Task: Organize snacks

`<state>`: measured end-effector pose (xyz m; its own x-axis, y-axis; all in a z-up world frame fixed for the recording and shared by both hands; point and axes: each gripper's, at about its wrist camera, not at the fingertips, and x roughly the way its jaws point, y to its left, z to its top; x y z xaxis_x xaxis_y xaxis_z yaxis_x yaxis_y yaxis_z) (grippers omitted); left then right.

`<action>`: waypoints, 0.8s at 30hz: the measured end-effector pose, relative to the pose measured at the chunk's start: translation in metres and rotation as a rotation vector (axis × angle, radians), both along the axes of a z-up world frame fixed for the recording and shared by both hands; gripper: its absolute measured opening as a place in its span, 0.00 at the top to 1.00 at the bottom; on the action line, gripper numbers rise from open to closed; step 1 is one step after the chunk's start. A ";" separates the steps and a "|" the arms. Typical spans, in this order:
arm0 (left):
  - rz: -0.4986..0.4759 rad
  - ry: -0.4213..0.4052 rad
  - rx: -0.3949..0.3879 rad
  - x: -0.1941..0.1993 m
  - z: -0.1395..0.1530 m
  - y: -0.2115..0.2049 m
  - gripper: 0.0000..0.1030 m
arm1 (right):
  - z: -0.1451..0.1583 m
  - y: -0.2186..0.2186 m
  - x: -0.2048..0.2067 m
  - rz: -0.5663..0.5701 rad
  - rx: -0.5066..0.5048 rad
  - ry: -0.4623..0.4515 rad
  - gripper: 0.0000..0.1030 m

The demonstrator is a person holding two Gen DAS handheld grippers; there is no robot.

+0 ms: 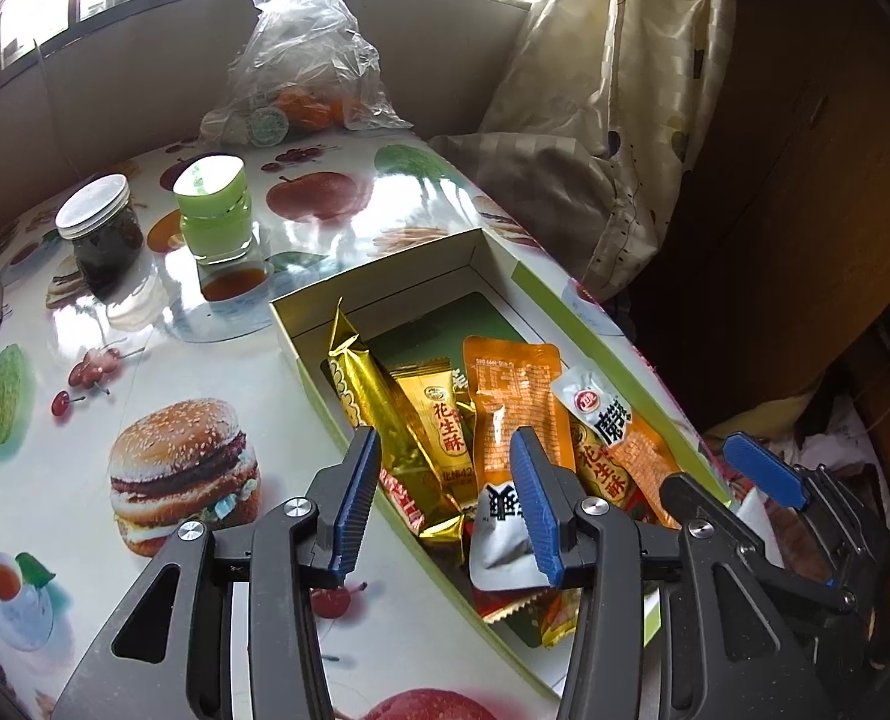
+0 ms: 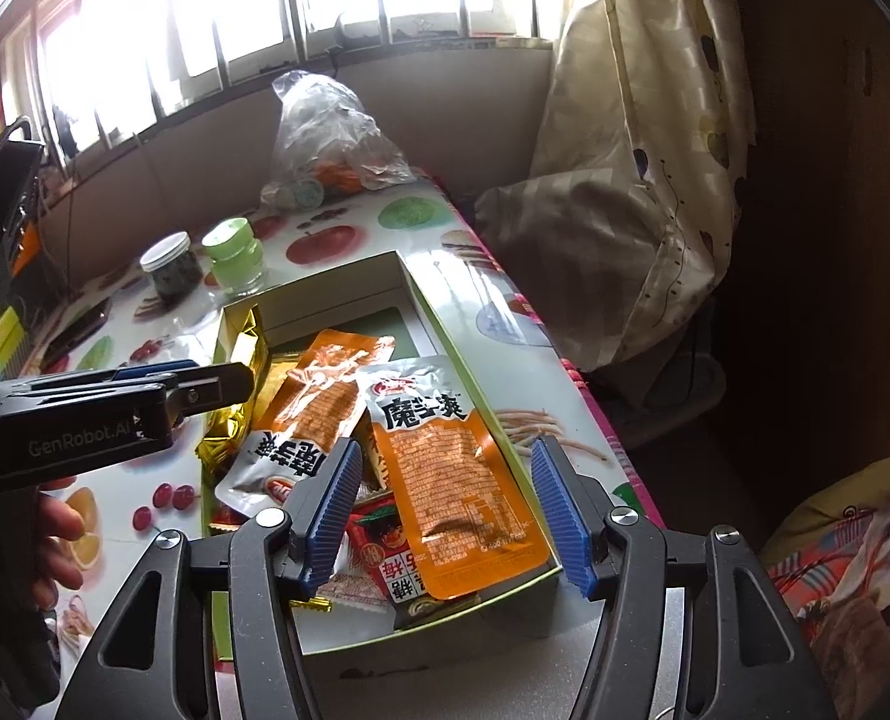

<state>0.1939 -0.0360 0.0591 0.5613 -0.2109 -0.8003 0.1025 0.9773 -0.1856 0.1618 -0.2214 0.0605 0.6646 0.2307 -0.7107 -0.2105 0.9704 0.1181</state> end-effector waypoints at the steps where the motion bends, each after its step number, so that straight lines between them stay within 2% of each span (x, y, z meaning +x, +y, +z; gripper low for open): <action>1: 0.003 -0.007 0.004 -0.003 0.002 0.000 0.55 | 0.001 0.000 -0.001 -0.002 0.001 -0.004 0.43; 15: 0.041 -0.075 0.047 -0.058 0.013 0.006 0.55 | 0.006 0.002 -0.037 -0.011 0.001 -0.026 0.43; 24: 0.030 -0.079 0.071 -0.093 0.003 0.005 0.55 | -0.001 0.006 -0.062 -0.015 -0.011 -0.023 0.43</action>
<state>0.1010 -0.0311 0.0616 0.6284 -0.1370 -0.7658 0.0842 0.9906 -0.1082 0.1002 -0.2154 0.0597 0.6840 0.2130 -0.6977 -0.1989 0.9746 0.1026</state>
